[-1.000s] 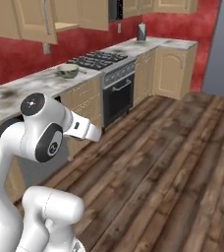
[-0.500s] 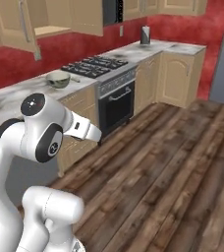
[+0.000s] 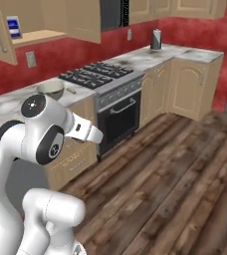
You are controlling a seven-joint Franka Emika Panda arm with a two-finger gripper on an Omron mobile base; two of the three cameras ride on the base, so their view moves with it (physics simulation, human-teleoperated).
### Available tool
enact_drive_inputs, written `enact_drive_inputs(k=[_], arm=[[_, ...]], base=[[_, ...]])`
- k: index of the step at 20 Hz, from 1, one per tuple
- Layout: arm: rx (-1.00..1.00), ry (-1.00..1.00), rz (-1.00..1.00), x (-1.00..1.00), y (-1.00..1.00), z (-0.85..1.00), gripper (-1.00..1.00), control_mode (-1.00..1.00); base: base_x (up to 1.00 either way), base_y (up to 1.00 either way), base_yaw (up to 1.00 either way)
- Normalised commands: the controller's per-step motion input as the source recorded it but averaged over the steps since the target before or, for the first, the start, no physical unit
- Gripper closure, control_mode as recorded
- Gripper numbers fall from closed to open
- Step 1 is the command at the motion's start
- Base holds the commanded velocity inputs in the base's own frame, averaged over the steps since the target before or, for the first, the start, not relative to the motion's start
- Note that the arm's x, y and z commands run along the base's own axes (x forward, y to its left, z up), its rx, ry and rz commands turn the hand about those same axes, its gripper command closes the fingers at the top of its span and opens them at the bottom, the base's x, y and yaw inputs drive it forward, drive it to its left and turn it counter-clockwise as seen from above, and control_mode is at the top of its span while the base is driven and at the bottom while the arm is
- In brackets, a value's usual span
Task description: Pick the egg and butter from the fridge and place them by the bowl for mixing.
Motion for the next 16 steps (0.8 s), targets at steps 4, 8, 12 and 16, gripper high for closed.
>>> enact_drive_inputs(k=[4,8,12,16], arm=[[0.0,0.0,0.0,0.0,0.0,0.0,1.0,1.0],[0.0,0.0,0.0,0.0,0.0,0.0,1.0,1.0],[0.0,0.0,0.0,0.0,0.0,0.0,1.0,1.0],[0.0,0.0,0.0,0.0,0.0,0.0,1.0,1.0]], base=[[0.91,0.0,0.22],[0.9,0.0,0.27],[0.86,0.0,0.36],[0.81,0.0,0.42]])
